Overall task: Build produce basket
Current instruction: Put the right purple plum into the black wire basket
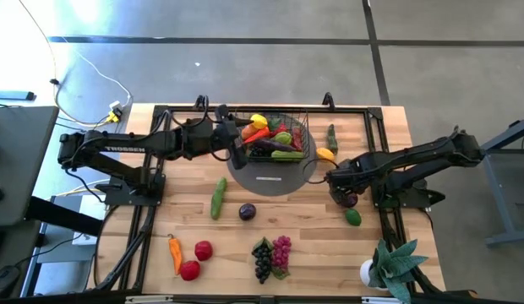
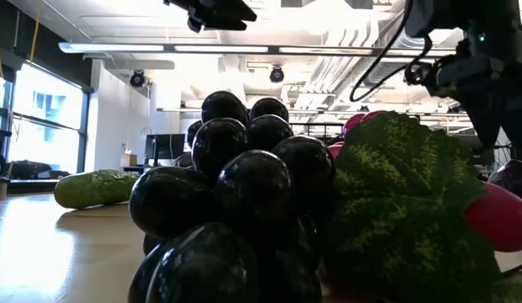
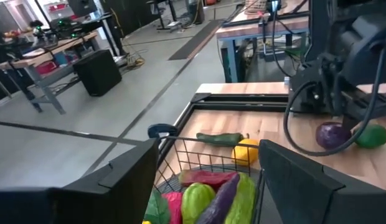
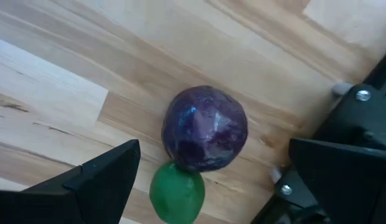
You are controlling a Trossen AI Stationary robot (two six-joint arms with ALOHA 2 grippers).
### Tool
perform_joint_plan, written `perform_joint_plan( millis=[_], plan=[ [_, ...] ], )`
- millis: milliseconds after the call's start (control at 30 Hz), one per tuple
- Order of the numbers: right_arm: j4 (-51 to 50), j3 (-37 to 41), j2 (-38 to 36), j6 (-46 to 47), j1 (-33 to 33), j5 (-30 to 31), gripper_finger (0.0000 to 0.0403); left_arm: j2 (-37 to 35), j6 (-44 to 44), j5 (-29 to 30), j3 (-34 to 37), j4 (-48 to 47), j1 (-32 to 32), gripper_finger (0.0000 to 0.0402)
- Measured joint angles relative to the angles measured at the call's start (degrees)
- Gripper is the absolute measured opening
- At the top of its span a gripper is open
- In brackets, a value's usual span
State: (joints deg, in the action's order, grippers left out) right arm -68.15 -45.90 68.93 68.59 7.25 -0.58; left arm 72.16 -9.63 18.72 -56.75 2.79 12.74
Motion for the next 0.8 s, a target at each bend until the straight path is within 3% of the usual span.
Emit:
perform_joint_plan(
  millis=[800],
  plan=[
    [15.8,12.3,0.0,2.1,0.0,-3.2,0.0391,0.0,7.0,1.7,0.0,0.0,-0.5,0.0268]
  ],
)
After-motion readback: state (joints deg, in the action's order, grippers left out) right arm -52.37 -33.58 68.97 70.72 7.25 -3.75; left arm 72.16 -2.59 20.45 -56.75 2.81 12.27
